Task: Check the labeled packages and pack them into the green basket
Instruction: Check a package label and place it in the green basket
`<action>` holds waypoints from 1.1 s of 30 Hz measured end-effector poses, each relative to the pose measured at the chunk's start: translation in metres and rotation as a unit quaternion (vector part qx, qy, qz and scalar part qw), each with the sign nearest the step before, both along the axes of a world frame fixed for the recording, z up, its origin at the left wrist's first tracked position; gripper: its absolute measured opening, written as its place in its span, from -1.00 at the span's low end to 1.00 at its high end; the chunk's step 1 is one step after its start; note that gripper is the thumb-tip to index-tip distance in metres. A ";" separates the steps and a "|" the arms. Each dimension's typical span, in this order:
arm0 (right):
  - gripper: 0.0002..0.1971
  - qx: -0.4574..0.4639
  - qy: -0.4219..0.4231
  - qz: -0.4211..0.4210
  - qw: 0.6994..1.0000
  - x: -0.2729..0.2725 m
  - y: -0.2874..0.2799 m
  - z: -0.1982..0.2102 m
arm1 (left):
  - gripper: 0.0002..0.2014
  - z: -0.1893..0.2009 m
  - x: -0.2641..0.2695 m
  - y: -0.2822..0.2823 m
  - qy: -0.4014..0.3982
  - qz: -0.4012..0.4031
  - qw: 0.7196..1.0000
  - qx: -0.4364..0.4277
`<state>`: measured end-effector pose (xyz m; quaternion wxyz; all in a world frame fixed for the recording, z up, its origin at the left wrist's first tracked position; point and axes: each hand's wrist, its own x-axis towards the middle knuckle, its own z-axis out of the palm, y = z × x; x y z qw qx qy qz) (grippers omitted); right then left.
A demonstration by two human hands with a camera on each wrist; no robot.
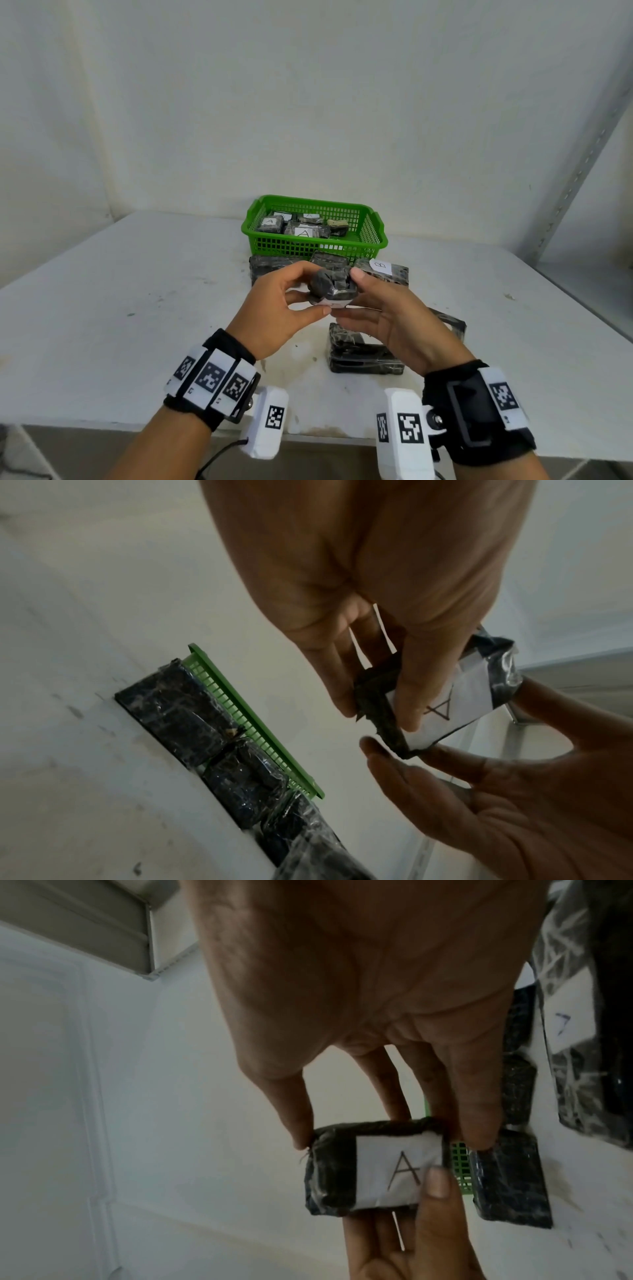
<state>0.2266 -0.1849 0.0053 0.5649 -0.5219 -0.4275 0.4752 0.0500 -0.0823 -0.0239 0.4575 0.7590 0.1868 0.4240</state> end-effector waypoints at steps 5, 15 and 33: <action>-0.51 0.016 -0.011 0.022 1.000 0.003 0.002 0.000 | -0.62 0.002 0.001 0.000 0.013 0.005 1.000 0.021; -0.30 0.010 -0.082 0.021 0.996 0.013 0.008 -0.010 | -0.63 0.004 -0.001 0.000 0.034 0.002 0.994 0.106; -0.68 -0.015 -0.127 -0.013 0.992 0.001 0.013 -0.003 | -0.60 0.005 -0.003 -0.002 0.064 0.004 0.990 0.122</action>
